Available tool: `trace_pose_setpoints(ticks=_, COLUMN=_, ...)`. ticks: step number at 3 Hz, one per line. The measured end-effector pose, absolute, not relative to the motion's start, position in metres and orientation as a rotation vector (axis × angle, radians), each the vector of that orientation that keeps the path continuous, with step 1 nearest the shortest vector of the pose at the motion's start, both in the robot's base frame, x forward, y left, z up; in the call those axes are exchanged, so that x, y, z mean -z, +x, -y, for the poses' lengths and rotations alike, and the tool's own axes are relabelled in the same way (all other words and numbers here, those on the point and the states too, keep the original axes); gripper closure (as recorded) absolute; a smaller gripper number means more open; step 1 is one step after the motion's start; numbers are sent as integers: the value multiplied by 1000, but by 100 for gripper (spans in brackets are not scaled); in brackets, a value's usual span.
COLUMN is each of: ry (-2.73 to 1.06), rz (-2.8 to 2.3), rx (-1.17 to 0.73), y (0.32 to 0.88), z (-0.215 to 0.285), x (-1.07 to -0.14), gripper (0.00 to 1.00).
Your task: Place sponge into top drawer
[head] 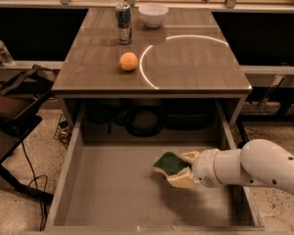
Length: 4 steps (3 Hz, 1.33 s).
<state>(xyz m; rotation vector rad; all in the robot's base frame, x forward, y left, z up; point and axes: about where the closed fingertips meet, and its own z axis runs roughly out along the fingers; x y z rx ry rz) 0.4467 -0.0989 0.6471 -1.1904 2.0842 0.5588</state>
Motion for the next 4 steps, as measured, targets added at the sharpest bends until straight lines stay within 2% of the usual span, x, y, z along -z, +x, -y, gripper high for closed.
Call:
trace_pose_setpoints(ticks=1, ry=-1195, rz=-2083, rx=-562, y=446, z=97, x=-646, gripper=43)
trace_pose_setpoints(ticks=3, ry=-1200, rz=-2082, rx=-565, y=446, z=95, x=-646, gripper=0)
trace_pose_setpoints(ticks=4, ry=-1201, rz=-2082, rx=-566, y=446, z=95, x=-646, gripper=0)
